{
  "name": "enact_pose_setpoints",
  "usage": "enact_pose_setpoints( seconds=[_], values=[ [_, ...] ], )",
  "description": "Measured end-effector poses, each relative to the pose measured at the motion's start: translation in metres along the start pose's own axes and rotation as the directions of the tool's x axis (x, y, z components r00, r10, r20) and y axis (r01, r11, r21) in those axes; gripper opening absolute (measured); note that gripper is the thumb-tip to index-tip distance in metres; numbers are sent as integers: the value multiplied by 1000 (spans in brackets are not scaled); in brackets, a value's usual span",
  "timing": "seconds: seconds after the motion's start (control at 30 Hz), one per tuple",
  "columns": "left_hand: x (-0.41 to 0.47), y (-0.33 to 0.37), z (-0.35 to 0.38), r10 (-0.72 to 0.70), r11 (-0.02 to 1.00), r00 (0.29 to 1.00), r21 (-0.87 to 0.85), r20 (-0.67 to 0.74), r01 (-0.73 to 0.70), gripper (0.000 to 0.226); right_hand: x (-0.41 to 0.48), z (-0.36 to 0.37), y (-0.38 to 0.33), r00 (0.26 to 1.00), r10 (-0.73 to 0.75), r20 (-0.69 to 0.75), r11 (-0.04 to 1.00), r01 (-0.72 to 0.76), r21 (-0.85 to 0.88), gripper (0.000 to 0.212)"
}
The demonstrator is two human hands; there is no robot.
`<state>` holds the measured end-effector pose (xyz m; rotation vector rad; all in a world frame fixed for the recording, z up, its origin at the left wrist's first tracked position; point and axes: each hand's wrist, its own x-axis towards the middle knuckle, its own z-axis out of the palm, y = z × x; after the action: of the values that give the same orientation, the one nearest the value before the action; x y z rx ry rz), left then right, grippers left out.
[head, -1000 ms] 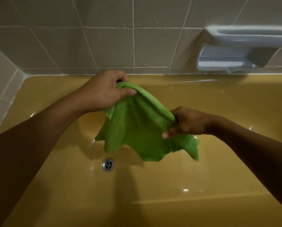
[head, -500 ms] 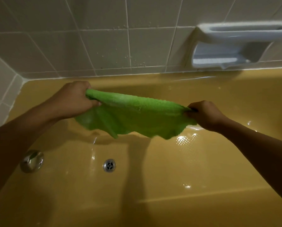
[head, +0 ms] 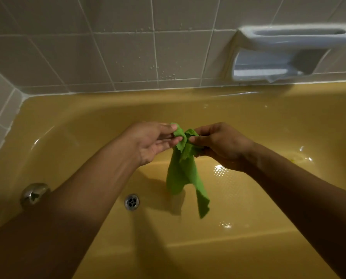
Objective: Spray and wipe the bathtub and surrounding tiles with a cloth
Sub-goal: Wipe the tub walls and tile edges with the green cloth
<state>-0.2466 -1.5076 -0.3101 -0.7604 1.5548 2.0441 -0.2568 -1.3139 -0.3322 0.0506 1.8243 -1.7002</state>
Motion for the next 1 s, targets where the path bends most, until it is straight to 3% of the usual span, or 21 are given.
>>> enact_pose_setpoints(
  seconds=[0.17,0.3,0.33,0.4,0.43,0.53,0.63,0.73,0.77,0.83,1.0],
  values=[
    [2,0,22,-30,947,999,320,-12,32,8,0,7,7,989,-144,12,989,145,-27,22],
    [-4,19,20,61,855,997,514,40,-73,12,-4,-1,4,966,-252,-61,943,231,-240,12],
    [-4,24,16,170,787,984,595,50,-166,15,-5,-5,1,964,-260,-56,921,231,-314,14],
    [0,31,10,412,559,903,749,123,-357,28,-8,-15,-8,966,-256,-27,889,224,-400,18],
    [1,33,8,460,459,867,784,193,-417,39,-9,-20,-13,968,-252,0,884,230,-408,20],
    [10,25,4,320,303,855,811,408,-501,62,-12,-34,-28,960,-259,107,887,280,-368,21],
    [23,16,3,312,143,848,861,428,-487,21,-15,-48,-45,954,-274,124,879,300,-370,18],
    [24,20,0,505,13,772,891,386,-454,14,-16,-67,-55,955,-293,52,837,283,-468,15],
    [26,21,-3,571,0,733,893,370,-450,5,-16,-72,-55,954,-301,14,836,270,-477,13],
    [29,22,-9,625,39,712,899,319,-436,11,-14,-84,-54,949,-307,-69,840,237,-488,11],
    [30,20,-11,563,337,769,765,304,-549,11,-13,-96,-44,938,-300,-175,882,202,-427,10]
  ],
)
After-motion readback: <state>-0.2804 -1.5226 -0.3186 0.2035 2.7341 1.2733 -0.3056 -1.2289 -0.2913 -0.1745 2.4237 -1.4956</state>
